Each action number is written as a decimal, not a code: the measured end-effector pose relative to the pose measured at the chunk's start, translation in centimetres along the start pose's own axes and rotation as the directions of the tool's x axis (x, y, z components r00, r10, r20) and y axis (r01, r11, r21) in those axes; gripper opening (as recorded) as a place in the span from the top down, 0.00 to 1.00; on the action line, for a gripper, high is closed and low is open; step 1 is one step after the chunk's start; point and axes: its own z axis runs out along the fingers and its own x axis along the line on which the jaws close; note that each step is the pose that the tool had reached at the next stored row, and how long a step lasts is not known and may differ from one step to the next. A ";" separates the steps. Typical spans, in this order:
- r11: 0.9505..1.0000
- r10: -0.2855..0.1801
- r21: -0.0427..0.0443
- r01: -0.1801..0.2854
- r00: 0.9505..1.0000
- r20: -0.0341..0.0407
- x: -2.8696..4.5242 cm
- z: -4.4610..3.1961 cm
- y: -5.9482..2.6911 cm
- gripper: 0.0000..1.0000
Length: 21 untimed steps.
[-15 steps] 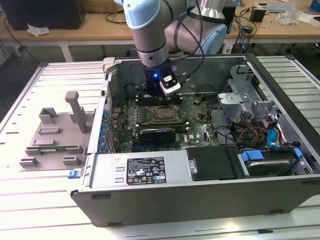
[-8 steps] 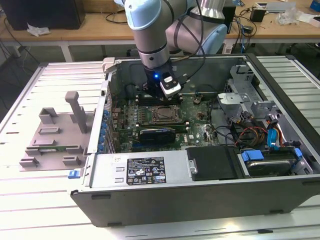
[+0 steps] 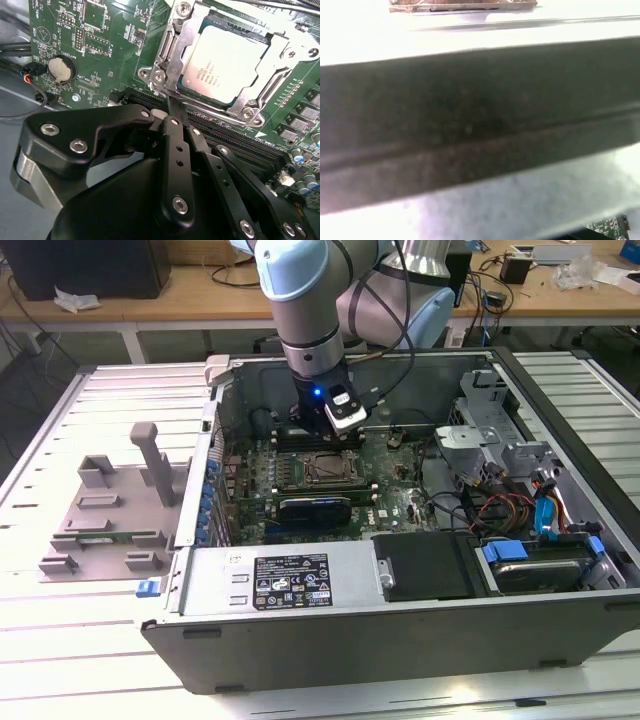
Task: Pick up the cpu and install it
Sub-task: 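Install the first cpu locking lever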
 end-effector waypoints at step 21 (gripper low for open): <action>0.996 -0.014 0.091 0.016 1.000 -0.025 -0.39 -1.75 0.28 0.89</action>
